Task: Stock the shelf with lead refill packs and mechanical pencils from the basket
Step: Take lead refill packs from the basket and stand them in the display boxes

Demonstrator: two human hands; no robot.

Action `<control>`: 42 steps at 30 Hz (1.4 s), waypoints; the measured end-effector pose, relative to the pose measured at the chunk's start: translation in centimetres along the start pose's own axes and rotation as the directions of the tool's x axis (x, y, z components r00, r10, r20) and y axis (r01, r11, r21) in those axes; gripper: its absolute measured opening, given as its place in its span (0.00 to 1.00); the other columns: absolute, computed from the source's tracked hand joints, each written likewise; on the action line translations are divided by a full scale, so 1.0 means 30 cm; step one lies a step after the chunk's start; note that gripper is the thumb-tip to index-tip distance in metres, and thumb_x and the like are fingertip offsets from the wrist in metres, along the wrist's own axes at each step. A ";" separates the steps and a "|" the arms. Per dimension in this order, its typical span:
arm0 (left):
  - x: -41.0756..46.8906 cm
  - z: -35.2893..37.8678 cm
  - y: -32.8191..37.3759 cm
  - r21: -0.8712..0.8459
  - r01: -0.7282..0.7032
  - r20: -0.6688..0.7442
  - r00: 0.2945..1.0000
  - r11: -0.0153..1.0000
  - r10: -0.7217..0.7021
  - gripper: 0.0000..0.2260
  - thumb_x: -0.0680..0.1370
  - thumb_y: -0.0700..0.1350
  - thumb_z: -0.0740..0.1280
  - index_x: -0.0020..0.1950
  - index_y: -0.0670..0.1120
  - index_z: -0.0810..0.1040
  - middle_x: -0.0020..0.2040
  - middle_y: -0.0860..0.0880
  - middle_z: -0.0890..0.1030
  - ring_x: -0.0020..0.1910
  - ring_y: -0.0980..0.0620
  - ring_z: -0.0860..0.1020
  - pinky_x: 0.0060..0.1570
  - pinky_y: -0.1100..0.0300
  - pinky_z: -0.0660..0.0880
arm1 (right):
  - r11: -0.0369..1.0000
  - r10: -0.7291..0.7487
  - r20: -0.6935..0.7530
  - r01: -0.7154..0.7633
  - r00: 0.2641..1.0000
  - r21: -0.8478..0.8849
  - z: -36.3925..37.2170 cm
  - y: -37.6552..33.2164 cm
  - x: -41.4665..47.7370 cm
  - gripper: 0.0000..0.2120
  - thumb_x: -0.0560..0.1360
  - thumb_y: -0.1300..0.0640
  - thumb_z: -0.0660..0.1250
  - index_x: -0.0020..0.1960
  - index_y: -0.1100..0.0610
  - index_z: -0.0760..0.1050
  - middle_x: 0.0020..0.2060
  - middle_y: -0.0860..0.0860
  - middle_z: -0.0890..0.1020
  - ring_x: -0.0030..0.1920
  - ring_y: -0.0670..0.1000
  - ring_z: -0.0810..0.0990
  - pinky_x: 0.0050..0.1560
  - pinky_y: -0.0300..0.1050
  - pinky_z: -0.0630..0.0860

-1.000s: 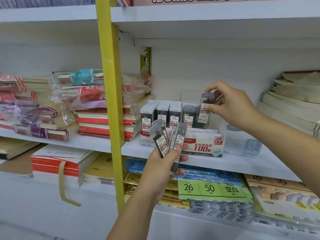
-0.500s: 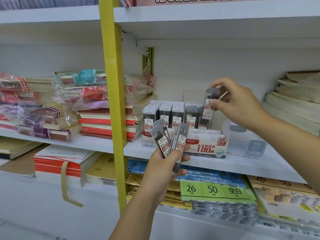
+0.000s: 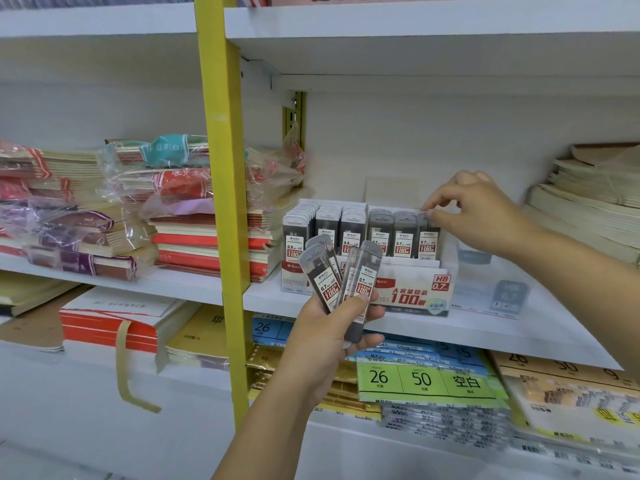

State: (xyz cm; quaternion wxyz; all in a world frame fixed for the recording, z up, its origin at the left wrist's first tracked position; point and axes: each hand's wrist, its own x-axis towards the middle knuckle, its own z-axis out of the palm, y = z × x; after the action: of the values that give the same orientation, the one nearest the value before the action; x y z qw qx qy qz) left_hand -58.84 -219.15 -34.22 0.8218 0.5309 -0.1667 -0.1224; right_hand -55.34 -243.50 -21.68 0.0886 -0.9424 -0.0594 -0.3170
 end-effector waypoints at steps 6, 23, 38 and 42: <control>-0.006 0.003 0.007 -0.067 0.015 0.021 1.000 0.998 -0.014 0.07 0.79 0.43 0.70 0.53 0.53 0.86 0.53 0.46 0.87 0.54 0.49 0.85 0.43 0.56 0.82 | 0.990 0.139 -0.105 -0.139 0.985 0.014 0.016 -0.027 -0.015 0.05 0.75 0.50 0.70 0.50 0.49 0.80 0.44 0.47 0.74 0.51 0.48 0.67 0.49 0.44 0.62; -0.042 0.013 0.023 -0.067 0.020 0.093 0.996 0.998 -0.013 0.11 0.73 0.55 0.72 0.53 0.55 0.85 0.57 0.47 0.86 0.53 0.49 0.85 0.39 0.58 0.82 | 0.619 0.159 0.041 -0.133 0.986 0.774 -0.014 -0.217 -0.227 0.08 0.74 0.57 0.71 0.50 0.47 0.76 0.38 0.48 0.85 0.33 0.48 0.83 0.32 0.39 0.77; -0.014 0.003 0.002 0.050 -0.014 0.006 1.000 0.999 0.014 0.20 0.71 0.59 0.70 0.58 0.51 0.82 0.52 0.49 0.87 0.50 0.52 0.86 0.39 0.60 0.82 | 0.999 -0.053 0.007 0.053 0.999 0.010 -0.050 -0.016 -0.007 0.05 0.73 0.50 0.72 0.47 0.46 0.78 0.43 0.44 0.77 0.41 0.41 0.73 0.38 0.38 0.67; -0.009 -0.005 0.001 0.058 -0.018 0.005 1.000 0.998 0.018 0.20 0.71 0.60 0.70 0.58 0.52 0.82 0.52 0.50 0.87 0.50 0.52 0.86 0.39 0.60 0.82 | 0.998 0.011 0.059 -0.007 0.998 -0.067 -0.024 0.003 0.013 0.10 0.74 0.46 0.70 0.55 0.45 0.79 0.45 0.45 0.72 0.44 0.45 0.71 0.40 0.41 0.65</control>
State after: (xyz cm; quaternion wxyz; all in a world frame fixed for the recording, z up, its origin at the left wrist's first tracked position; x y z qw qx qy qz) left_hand -59.04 -218.91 -34.29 0.8068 0.5526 -0.1770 -0.1114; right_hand -55.45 -243.70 -20.89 0.0568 -0.9541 -0.0470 -0.2902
